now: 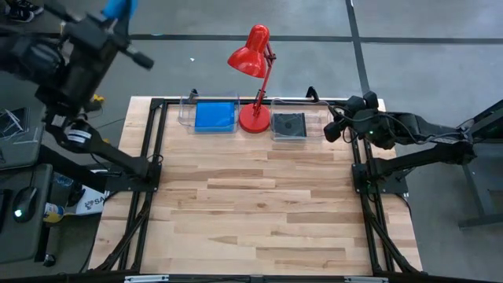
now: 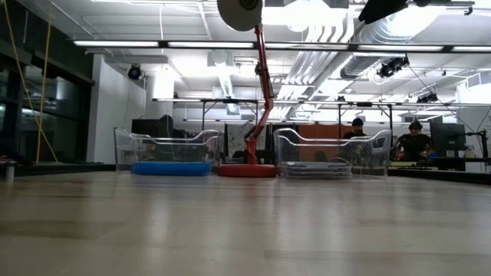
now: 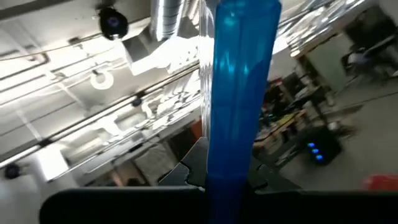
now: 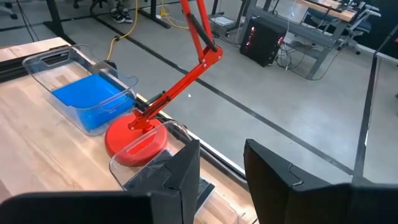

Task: Pick & place jewel cases by type
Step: Put the blue cd case into the left transparent bin

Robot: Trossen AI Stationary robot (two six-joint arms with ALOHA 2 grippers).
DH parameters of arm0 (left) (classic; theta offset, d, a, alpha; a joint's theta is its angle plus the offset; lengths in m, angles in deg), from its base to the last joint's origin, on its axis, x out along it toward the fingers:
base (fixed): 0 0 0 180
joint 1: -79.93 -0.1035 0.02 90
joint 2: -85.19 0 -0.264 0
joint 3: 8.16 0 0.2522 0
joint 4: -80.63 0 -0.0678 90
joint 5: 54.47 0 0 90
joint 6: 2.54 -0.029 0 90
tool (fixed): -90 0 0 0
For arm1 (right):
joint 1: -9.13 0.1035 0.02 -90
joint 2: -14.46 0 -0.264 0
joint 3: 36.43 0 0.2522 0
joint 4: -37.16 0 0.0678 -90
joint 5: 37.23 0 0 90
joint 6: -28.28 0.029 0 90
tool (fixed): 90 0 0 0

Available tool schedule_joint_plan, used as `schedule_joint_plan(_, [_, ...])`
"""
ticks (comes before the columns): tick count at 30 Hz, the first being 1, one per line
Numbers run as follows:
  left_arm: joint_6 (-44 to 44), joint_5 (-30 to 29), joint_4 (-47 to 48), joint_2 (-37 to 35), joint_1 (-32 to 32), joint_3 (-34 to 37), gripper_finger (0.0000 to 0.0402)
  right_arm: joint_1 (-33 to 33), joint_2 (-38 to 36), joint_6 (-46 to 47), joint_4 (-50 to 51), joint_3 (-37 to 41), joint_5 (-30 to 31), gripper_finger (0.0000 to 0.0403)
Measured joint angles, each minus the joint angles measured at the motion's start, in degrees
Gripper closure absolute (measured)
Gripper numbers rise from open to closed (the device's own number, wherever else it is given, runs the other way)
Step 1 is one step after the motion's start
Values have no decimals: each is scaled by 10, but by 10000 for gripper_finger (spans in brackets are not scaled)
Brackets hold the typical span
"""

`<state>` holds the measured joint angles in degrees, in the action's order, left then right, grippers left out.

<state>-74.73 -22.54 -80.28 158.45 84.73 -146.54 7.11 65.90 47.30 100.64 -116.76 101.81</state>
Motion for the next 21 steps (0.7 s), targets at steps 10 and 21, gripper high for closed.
schedule_joint_plan(10, [166, 139, 156, 60, -225, -81, 383, 0, 0, 0, 2, 0, -34, 295])
schedule_joint_plan(21, [457, 442, 370, 120, -564, -81, 383, 0, 0, 4, 8, 0, -82, 295])
